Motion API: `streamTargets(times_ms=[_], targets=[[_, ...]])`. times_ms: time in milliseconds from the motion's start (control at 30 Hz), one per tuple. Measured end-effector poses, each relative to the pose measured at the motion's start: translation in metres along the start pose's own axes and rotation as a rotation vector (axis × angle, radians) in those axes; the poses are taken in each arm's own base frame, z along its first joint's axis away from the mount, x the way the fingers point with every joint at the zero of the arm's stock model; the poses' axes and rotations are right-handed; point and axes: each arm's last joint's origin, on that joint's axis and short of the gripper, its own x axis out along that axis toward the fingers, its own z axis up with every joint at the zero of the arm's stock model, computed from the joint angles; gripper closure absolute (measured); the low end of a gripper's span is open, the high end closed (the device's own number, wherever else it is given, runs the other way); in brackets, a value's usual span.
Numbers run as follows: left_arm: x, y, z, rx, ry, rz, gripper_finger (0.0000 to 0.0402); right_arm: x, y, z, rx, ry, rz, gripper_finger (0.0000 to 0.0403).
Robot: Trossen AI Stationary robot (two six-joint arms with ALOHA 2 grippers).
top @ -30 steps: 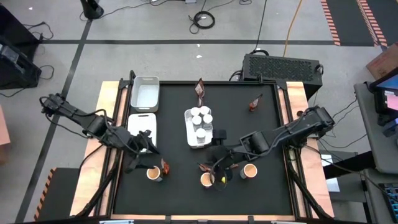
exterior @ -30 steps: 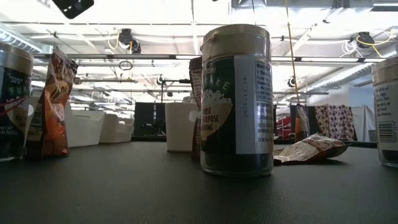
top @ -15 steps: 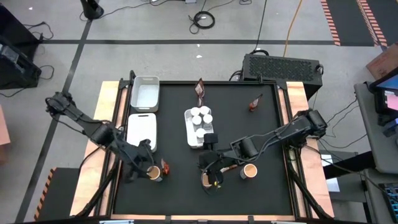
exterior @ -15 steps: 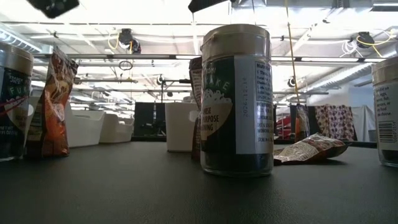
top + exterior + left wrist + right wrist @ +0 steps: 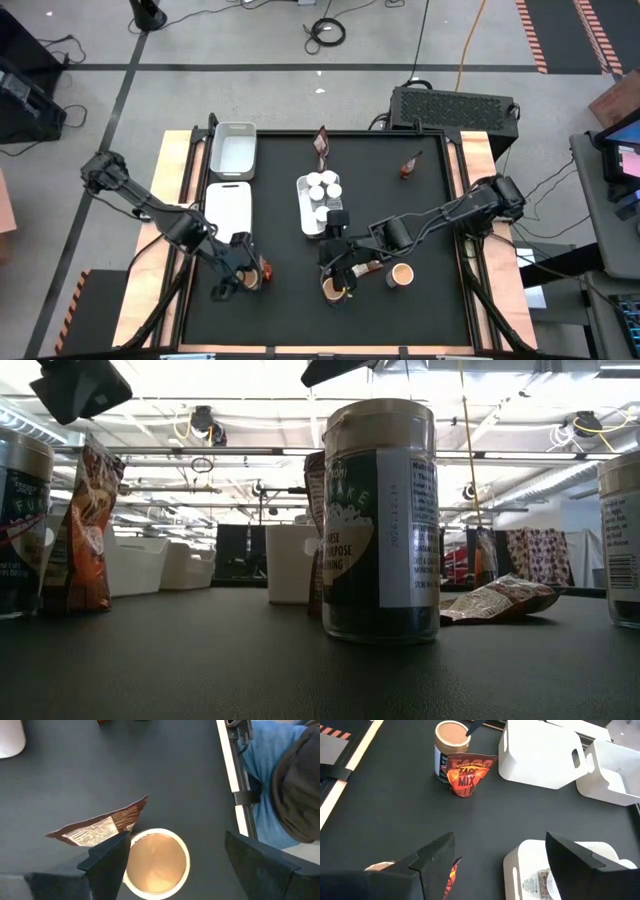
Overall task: Sort spices by type
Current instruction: Put the gold seasoning bottle into the gray bin
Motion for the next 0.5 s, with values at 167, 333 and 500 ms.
streamTargets(times_ms=[167, 333, 500], targets=[[0.0004, 0.0000, 0.0001, 0.014, 0.002, -0.002, 0.0075, 0.0001, -0.0004, 0.0000, -0.004, 0.001, -0.001, 0.0138], [0.0026, 0.0009, -0.0012, 0.057, 0.008, 0.008, 0.0075, 0.0004, -0.0012, 0.0000, -0.033, 0.001, -0.002, 0.0138], [0.0080, 0.0012, -0.0012, 0.058, 0.028, 0.019, 0.0075, 0.0006, -0.0017, 0.0000, -0.038, 0.002, -0.003, 0.0138]])
